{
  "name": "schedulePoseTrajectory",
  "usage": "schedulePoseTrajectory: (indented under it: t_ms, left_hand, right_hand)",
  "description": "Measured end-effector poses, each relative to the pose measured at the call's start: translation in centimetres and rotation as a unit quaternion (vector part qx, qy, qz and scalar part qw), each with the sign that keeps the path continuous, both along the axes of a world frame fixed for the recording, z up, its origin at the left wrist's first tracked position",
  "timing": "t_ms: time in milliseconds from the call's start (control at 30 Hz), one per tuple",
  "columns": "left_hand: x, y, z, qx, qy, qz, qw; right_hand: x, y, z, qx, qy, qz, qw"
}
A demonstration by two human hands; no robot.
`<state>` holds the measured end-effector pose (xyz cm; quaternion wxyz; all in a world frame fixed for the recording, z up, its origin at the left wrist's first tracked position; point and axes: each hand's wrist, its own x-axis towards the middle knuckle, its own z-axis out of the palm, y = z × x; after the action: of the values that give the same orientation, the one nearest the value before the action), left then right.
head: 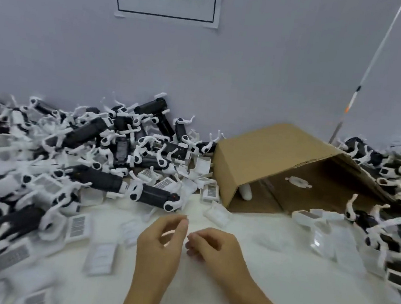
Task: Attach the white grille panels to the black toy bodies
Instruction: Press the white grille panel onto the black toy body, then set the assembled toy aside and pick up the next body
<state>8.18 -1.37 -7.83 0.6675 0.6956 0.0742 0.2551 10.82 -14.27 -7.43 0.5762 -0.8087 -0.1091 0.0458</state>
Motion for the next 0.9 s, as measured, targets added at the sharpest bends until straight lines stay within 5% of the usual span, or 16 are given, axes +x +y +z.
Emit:
schedulePoseTrajectory:
  t_ms: [167, 333, 400, 533, 633, 733, 900]
  left_hand:
    - [1.0, 3.0, -0.8, 0.303, -0.037, 0.141, 0.942]
    - [2.8, 3.4, -1.7, 0.468, 0.175, 0.086, 0.862]
    - [3.1, 3.1, -1.8, 0.484, 0.181, 0.092, 0.851]
    - [3.0, 3.1, -2.3, 0.426, 0.024, 0.126, 0.896]
    - [2.2, 2.4, -1.4, 0.208, -0.064, 0.118, 0.969]
    - [1.6, 1.6, -0.7, 0.027, -0.062, 0.072, 0.995]
    - [1.1, -0.7, -0.6, -0.045, 0.006, -0.138, 0.989]
  right_hand:
    - [0.0, 0.4, -1.0, 0.038, -0.003, -0.001, 0.999]
    - [0.4, 0.4, -1.4, 0.068, 0.009, 0.001, 0.998]
    - [0.4, 0.5, -1.6, 0.07, 0.004, 0.004, 0.998]
    - [0.6, 0.4, -1.9, 0.089, 0.011, -0.005, 0.996]
    - [0.8, 0.3, -1.8, 0.127, 0.025, -0.027, 0.991]
    - [0.9, 0.4, -1.3, 0.202, 0.07, -0.035, 0.976]
    - [0.8, 0.0, -0.7, 0.273, 0.101, -0.014, 0.957]
